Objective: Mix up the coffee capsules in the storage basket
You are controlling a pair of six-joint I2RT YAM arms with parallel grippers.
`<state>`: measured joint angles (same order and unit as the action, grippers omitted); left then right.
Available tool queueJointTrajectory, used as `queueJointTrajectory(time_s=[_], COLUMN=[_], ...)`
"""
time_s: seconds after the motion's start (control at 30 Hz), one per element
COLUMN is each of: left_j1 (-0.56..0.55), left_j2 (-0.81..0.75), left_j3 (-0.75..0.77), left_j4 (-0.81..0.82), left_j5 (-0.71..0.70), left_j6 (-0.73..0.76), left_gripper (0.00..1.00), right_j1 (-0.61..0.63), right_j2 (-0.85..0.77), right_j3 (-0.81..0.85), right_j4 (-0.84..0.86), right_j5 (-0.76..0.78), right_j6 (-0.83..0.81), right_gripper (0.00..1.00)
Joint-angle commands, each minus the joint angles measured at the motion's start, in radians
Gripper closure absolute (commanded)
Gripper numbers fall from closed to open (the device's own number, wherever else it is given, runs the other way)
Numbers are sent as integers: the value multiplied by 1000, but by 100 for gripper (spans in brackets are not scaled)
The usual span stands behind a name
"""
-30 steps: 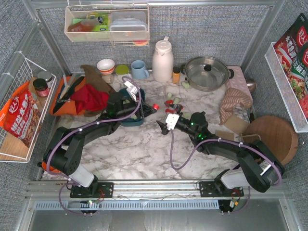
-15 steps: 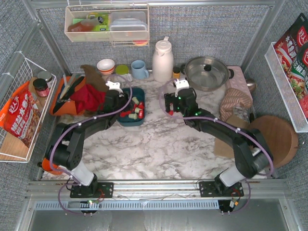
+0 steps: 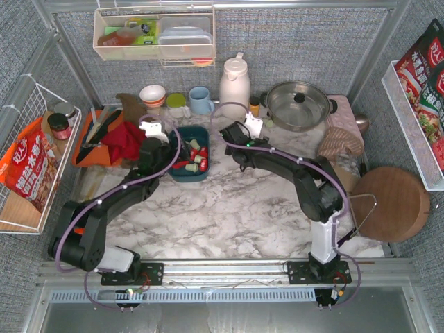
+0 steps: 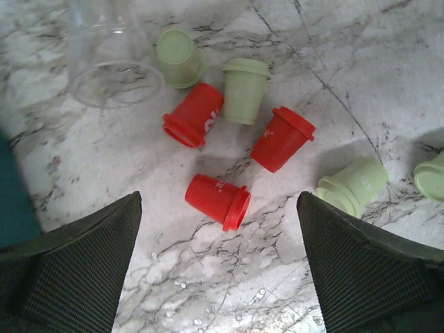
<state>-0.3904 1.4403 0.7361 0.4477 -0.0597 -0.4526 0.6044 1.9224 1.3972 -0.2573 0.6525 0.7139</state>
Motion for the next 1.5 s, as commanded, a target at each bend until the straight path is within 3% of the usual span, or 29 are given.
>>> queueJointTrajectory(time_s=[0.0, 0.23, 0.7, 1.07, 1.17, 1.27, 1.47], left_j1=[0, 0, -1, -1, 0, -2, -14], left_j2=[-62, -87, -95, -101, -96, -71, -27], left_j3=[-40, -61, -86, -85, -82, -64, -41], left_j4=[53, 78, 97, 96, 111, 122, 155], left_j5=[36, 64, 79, 102, 144, 213, 291], left_j6=[10, 1, 5, 5, 4, 8, -4], left_gripper=[1, 1, 1, 1, 1, 1, 1], right_j1=[10, 10, 12, 12, 12, 13, 15], right_j2=[92, 208, 355, 281, 176, 19, -264], right_j3=[115, 212, 354, 314, 222, 39, -317], right_j4=[-230, -307, -377, -377, -250, 39, 583], right_j5=[132, 124, 98, 117, 95, -27, -508], right_j6=[184, 252, 237, 219, 99, -134, -631], right_gripper=[3, 15, 29, 66, 80, 84, 85])
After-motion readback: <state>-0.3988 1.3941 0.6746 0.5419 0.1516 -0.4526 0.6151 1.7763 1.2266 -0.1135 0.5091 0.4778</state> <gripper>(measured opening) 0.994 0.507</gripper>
